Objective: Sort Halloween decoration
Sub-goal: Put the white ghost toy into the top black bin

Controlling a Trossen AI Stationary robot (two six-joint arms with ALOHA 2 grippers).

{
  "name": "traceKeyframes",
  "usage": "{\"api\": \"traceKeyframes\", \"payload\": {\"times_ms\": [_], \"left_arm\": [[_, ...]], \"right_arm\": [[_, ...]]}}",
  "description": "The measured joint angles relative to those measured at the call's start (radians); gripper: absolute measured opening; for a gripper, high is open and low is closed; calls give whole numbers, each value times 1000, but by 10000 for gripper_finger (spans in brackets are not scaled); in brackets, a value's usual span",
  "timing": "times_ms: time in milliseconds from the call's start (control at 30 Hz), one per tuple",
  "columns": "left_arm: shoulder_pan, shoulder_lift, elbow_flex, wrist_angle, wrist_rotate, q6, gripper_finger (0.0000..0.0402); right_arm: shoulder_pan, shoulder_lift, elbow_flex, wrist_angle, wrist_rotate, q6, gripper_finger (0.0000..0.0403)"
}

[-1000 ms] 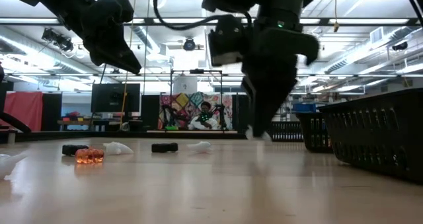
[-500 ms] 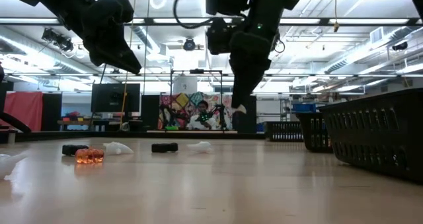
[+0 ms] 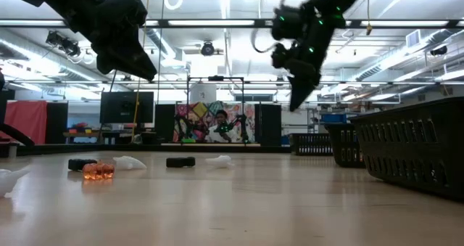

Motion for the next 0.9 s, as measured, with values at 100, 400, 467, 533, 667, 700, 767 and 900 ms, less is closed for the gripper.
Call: {"api": "traceKeyframes", "payload": {"times_ms": [100, 400, 467, 533, 667, 700, 767, 900], "left_arm": [[0, 0, 0, 17, -28, -39, 124], [0, 10, 0, 44, -96, -175, 124], [0, 18, 0, 49, -96, -198, 124], [0, 36, 0, 84, -96, -214, 124], [0, 80, 0, 133, -95, -218, 124], [0, 92, 0, 145, -95, -218, 124], [-1, 111, 0, 155, -92, -218, 124], [-1, 132, 0, 185, -61, -218, 124]], "right_arm": [[-124, -40, -60, 32, -40, -14, 67], [-360, 24, -81, 36, -152, -49, 69], [-386, 53, -81, 22, -205, -50, 69], [-404, 77, -81, 8, -233, -55, 72], [-425, 86, -81, 8, -253, -61, 97], [-428, 85, -79, 5, -253, -62, 105], [-432, 76, -72, 0, -253, -62, 120], [-433, 61, -33, -41, -250, -56, 144]]}}
